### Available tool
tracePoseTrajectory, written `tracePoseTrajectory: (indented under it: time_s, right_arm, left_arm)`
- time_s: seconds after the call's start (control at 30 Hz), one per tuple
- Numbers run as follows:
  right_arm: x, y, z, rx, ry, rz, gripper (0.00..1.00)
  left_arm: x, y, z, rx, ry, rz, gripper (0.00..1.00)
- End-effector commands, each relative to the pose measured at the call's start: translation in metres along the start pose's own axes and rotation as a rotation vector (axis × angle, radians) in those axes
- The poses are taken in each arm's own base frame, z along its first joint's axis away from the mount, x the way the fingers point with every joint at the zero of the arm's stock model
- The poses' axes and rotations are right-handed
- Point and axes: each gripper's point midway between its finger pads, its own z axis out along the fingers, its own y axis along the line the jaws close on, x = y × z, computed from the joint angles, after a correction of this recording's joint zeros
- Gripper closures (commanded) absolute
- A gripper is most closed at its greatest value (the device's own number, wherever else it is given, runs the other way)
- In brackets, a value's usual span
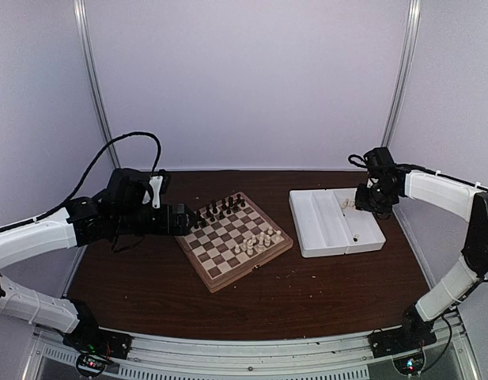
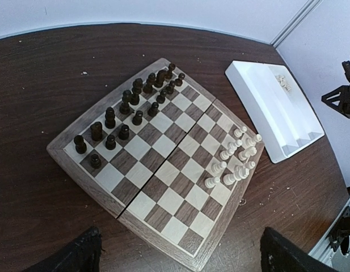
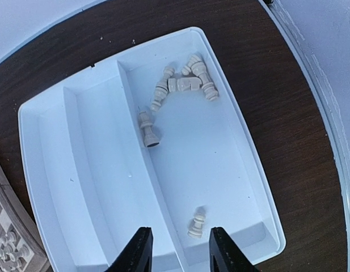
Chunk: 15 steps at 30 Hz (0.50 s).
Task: Set up the chess pieces on the board
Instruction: Pick up the chess piece from the storage box.
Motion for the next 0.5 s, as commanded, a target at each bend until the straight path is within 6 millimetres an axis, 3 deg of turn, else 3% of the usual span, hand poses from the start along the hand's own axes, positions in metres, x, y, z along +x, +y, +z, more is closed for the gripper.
tracePoseTrajectory:
  time_s: [0.0, 0.23, 0.47]
  right_arm:
    - [0.01, -0.005, -0.01, -0.028, 0.015, -0.019, 0.62]
    - [0.018, -0.005, -0.012, -0.061, 0.027, -0.03, 0.6]
    - [0.023, -0.008, 0.01, -0.014, 0.133, -0.059, 0.68]
  left_arm:
    - [-0.011, -0.008, -0.003, 0.017, 0.002, -0.018, 0.02]
    - [-0.016, -0.008, -0.002, 0.013, -0.015, -0.009, 0.02]
    - [-0.024, -0.011, 0.003, 0.005, -0.024, 0.014, 0.02]
